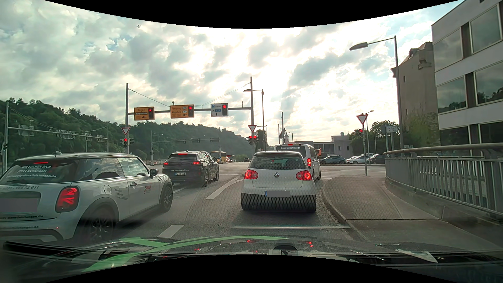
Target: Follow the waypoints while adhering to traffic rules and regulations
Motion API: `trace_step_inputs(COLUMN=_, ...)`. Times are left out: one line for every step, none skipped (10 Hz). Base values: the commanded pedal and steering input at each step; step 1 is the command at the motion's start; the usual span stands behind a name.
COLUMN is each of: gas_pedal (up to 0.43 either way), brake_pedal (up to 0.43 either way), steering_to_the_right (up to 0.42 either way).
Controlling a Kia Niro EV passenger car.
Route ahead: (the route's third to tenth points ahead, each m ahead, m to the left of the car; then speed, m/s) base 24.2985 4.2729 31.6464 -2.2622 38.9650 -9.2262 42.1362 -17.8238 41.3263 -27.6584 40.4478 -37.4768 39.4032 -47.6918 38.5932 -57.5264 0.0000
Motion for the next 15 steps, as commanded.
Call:
trace_step_inputs(gas_pedal=0.000, brake_pedal=0.470, steering_to_the_right=0.009)
trace_step_inputs(gas_pedal=0.000, brake_pedal=0.470, steering_to_the_right=0.009)
trace_step_inputs(gas_pedal=0.000, brake_pedal=0.470, steering_to_the_right=0.009)
trace_step_inputs(gas_pedal=0.000, brake_pedal=0.470, steering_to_the_right=0.009)
trace_step_inputs(gas_pedal=0.000, brake_pedal=0.463, steering_to_the_right=0.009)
trace_step_inputs(gas_pedal=0.000, brake_pedal=0.470, steering_to_the_right=0.009)
trace_step_inputs(gas_pedal=0.000, brake_pedal=0.463, steering_to_the_right=0.009)
trace_step_inputs(gas_pedal=0.000, brake_pedal=0.470, steering_to_the_right=0.009)
trace_step_inputs(gas_pedal=0.000, brake_pedal=0.470, steering_to_the_right=0.009)
trace_step_inputs(gas_pedal=0.000, brake_pedal=0.470, steering_to_the_right=0.009)
trace_step_inputs(gas_pedal=0.000, brake_pedal=0.470, steering_to_the_right=0.009)
trace_step_inputs(gas_pedal=0.000, brake_pedal=0.470, steering_to_the_right=0.009)
trace_step_inputs(gas_pedal=0.000, brake_pedal=0.470, steering_to_the_right=0.009)
trace_step_inputs(gas_pedal=0.000, brake_pedal=0.470, steering_to_the_right=0.009)
trace_step_inputs(gas_pedal=0.000, brake_pedal=0.463, steering_to_the_right=0.009)
